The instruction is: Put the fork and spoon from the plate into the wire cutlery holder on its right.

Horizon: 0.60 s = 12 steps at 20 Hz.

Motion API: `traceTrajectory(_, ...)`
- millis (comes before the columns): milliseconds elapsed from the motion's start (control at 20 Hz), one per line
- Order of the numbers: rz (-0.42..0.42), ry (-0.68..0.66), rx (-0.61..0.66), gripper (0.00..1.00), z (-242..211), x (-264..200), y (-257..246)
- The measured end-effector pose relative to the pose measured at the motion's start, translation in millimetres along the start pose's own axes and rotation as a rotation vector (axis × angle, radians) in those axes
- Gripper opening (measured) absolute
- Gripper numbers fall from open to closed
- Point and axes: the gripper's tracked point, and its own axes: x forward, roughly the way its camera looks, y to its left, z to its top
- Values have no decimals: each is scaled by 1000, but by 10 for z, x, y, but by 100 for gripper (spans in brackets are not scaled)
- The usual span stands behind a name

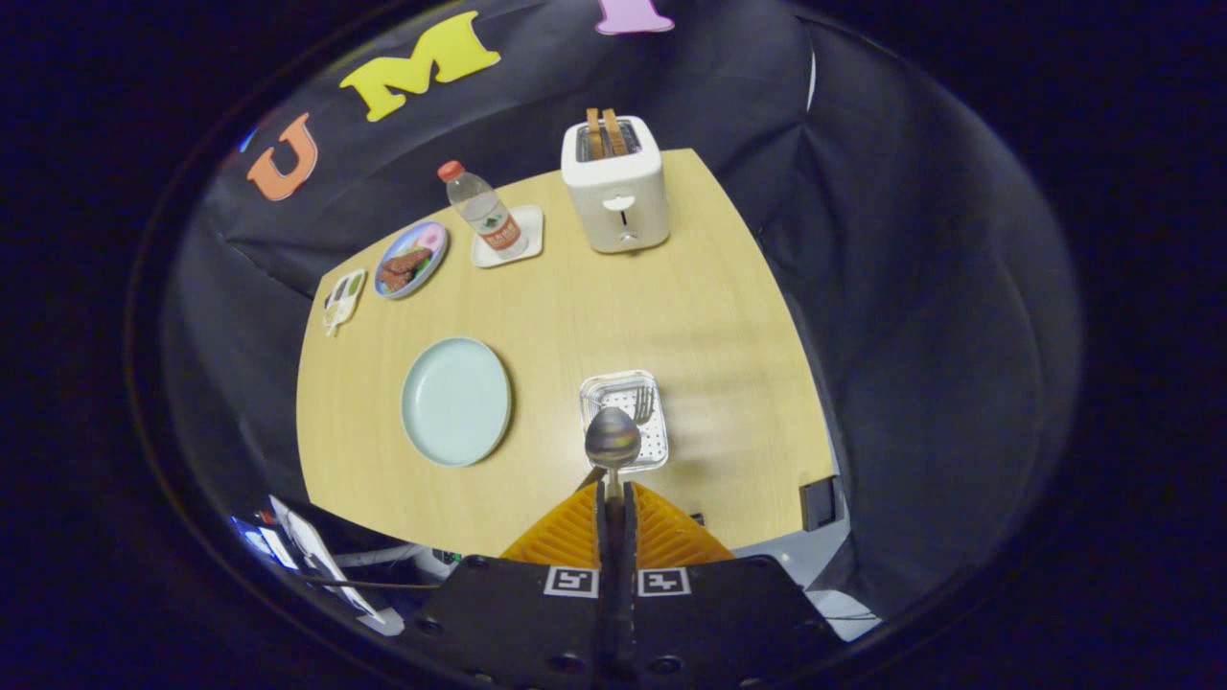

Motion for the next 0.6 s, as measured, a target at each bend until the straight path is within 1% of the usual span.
traceTrajectory(250,-5,64,26,0,26,316,-36)
traceTrajectory(450,-30,87,17,0,91,528,-74)
traceTrajectory(600,-28,91,30,0,151,666,-79)
